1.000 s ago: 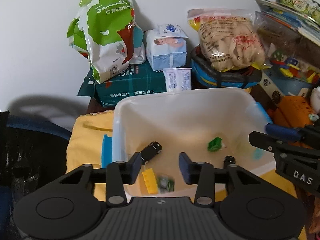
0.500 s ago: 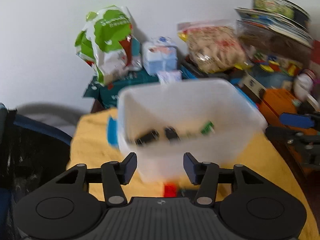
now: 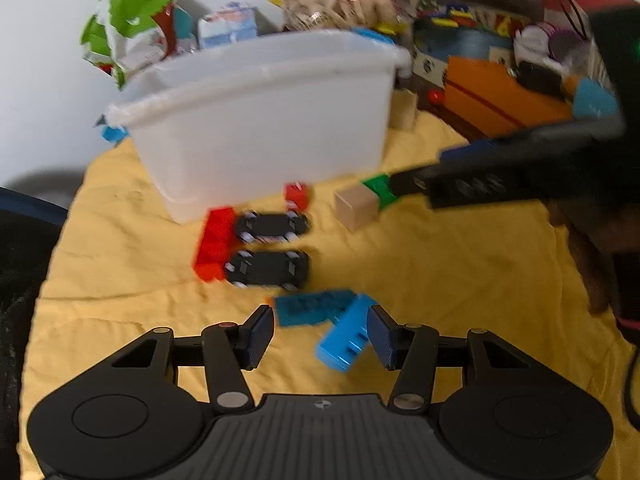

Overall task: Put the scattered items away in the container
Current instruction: 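Move both grippers back over the remaining toys, then grasp the blue brick with left gripper while right gripper grasps wooden cube, then carry brick and cube over the white bin and open both grippers, then move both grippers back toward the toys, right toward the green brick, then grasp the teal figure with left gripper while right gripper grasps green brick, then carry figure and green brick over the bin and open both grippers, then move both grippers back over the red brick and black cars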

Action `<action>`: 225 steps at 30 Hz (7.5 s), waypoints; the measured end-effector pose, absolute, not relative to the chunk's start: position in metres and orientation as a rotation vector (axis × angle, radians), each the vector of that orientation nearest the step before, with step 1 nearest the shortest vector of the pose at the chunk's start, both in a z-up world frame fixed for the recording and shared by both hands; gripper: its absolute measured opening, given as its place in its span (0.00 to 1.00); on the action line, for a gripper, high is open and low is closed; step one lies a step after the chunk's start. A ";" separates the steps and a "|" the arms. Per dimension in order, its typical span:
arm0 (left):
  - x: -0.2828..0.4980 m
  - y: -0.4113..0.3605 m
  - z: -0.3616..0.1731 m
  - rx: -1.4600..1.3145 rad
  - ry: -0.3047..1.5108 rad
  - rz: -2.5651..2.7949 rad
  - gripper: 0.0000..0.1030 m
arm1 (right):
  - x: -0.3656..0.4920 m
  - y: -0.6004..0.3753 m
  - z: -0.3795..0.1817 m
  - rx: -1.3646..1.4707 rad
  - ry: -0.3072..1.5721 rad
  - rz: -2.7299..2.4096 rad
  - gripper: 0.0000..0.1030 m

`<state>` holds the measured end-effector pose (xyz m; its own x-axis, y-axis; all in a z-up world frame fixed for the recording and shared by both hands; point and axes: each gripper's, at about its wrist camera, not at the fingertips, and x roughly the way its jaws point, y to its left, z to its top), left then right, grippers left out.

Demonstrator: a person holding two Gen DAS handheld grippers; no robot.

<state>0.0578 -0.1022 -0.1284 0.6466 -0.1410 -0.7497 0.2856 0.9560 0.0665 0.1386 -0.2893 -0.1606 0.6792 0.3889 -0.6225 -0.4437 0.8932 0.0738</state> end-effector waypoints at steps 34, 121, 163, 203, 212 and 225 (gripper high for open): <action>0.058 -0.108 -0.140 0.135 0.858 -0.323 0.24 | 0.140 -0.275 -0.176 -0.195 0.632 0.579 0.36; 0.089 -0.102 -0.150 0.270 0.841 -0.347 0.60 | 0.166 -0.274 -0.197 -0.148 0.702 0.478 0.61; 0.086 -0.097 -0.148 0.205 0.868 -0.365 0.30 | 0.173 -0.266 -0.205 -0.166 0.716 0.456 0.53; 0.119 -0.036 -0.003 0.061 0.632 -0.226 0.27 | 0.148 -0.278 -0.073 -0.057 0.514 0.514 0.33; 0.195 -0.036 0.014 0.043 0.657 -0.186 0.27 | 0.200 -0.267 -0.049 -0.055 0.532 0.497 0.33; 0.222 -0.032 -0.007 0.085 0.729 -0.146 0.47 | 0.247 -0.262 -0.066 -0.073 0.599 0.459 0.55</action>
